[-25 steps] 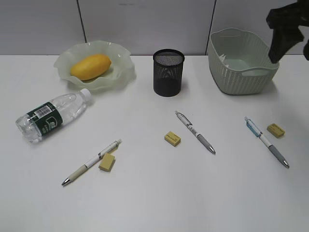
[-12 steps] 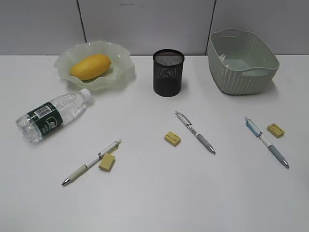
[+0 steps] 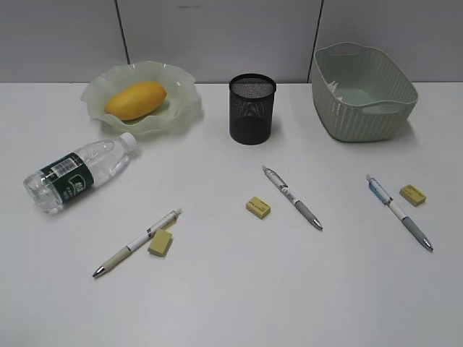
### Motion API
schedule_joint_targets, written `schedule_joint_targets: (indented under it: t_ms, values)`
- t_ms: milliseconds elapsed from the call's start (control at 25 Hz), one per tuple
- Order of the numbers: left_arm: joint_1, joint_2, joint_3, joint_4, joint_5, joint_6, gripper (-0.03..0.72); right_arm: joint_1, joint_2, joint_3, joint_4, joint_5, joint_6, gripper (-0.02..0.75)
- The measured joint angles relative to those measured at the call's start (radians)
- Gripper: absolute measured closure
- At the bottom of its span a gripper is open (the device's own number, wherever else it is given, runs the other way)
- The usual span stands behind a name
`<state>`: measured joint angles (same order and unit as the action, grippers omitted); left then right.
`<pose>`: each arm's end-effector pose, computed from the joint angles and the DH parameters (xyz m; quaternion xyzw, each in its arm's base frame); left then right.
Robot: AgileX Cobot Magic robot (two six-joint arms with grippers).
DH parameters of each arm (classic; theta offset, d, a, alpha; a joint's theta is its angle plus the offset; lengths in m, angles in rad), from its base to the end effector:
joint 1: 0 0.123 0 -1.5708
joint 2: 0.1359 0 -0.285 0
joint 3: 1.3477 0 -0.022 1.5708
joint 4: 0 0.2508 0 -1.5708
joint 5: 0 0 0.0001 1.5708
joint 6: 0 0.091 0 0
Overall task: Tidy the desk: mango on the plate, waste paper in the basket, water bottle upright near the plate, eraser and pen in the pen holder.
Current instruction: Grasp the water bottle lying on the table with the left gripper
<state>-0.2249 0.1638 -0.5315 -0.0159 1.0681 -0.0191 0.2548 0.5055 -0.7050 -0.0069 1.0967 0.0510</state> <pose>0.0170 -0.0052 0.2847 0.0910 0.8828 -0.0640 0.4563 0.0666 0.0168 0.3196 -0.0948 0.9237 0.0532 0.3675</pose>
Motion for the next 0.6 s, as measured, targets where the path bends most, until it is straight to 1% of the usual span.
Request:
schedule_joint_targets:
  t_ms: [160, 280, 600]
  values:
    - [0.0, 0.0, 0.0, 0.0, 0.0, 0.0, 0.295, 0.0, -0.138, 0.092, 0.0, -0.001, 0.0, 0.188]
    - [0.0, 0.0, 0.0, 0.0, 0.0, 0.0, 0.295, 0.0, -0.21, 0.13, 0.0, -0.001, 0.0, 0.188]
    - [0.0, 0.0, 0.0, 0.0, -0.001, 0.0, 0.295, 0.0, -0.256, 0.178, 0.0, -0.006, 0.0, 0.188]
